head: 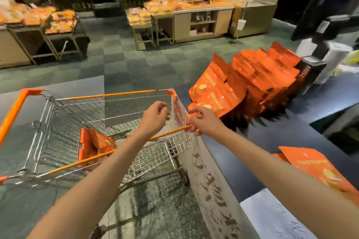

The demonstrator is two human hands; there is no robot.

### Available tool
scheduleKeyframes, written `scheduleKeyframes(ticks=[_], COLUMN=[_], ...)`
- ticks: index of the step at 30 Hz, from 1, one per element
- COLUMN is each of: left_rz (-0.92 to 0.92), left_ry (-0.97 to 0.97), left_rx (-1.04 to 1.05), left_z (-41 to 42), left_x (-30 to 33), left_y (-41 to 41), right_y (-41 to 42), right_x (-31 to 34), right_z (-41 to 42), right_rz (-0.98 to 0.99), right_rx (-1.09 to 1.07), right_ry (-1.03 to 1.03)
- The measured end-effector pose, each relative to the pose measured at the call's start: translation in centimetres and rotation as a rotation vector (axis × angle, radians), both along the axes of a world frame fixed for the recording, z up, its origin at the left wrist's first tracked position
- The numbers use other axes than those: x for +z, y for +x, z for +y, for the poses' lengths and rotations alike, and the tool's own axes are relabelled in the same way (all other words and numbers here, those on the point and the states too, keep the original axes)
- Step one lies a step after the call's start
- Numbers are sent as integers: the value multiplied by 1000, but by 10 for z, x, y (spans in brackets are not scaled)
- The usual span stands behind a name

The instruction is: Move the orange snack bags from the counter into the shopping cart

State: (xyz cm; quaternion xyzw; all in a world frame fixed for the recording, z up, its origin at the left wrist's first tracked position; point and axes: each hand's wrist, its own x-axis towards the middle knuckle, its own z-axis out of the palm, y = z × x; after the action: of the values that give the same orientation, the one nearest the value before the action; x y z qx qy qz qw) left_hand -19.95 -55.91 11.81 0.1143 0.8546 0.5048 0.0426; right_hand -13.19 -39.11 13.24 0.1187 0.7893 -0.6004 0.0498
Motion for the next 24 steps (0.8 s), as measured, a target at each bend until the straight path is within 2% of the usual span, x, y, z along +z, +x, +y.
scheduleKeyframes(ticks=[8, 13, 19, 24], left_rz=[-37, -117, -125, -222], left_ry=[35, 23, -17, -98], left_rx=[-203, -372, -567, -693], left_z=[127, 206, 289, 363], left_x=[9, -2, -27, -63], left_y=[46, 60, 60, 39], right_y=[97, 137, 164, 164], right_x=[5, -1, -29, -59], right_z=[115, 175, 235, 282], right_rz=[22, 12, -41, -106], right_rx=[-237, -425, -631, -783], right_ry=[79, 49, 17, 113])
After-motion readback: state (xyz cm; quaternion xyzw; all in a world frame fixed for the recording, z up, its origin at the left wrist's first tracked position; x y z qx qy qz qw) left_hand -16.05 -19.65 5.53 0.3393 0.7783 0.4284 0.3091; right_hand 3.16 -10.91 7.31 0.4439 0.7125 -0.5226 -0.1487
